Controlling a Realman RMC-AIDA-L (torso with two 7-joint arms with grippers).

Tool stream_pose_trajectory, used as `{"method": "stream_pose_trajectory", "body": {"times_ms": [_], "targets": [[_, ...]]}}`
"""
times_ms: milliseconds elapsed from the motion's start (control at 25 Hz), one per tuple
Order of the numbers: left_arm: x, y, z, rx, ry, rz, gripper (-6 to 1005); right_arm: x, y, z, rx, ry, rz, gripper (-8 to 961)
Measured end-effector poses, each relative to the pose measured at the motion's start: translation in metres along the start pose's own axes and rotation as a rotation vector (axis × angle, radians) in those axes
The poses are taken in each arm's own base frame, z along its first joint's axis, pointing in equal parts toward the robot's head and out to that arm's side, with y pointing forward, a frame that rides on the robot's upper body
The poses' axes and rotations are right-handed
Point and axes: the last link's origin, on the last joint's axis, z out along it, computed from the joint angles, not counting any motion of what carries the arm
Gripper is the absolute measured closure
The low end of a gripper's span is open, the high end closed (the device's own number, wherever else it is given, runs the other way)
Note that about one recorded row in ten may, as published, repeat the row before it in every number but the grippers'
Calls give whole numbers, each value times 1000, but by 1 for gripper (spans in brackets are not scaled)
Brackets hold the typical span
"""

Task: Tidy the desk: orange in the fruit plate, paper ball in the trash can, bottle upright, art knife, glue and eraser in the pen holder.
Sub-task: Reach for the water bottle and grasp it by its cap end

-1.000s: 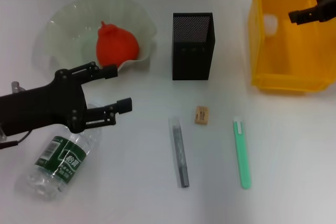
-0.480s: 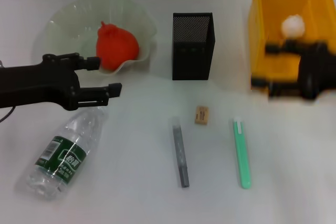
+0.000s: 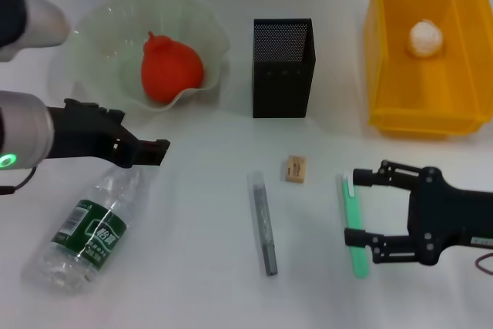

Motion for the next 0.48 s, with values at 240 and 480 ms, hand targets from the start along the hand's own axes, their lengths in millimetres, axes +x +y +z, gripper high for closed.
{"method": "stream_pose_trajectory", "body": {"times_ms": [240,480], "targets": [[3,7,18,54,-67,-19,186,7,4,3,-7,-3,-21,111],[2,7,33,44,-99,-15,186,12,7,5,-13,1,-67,111]]}}
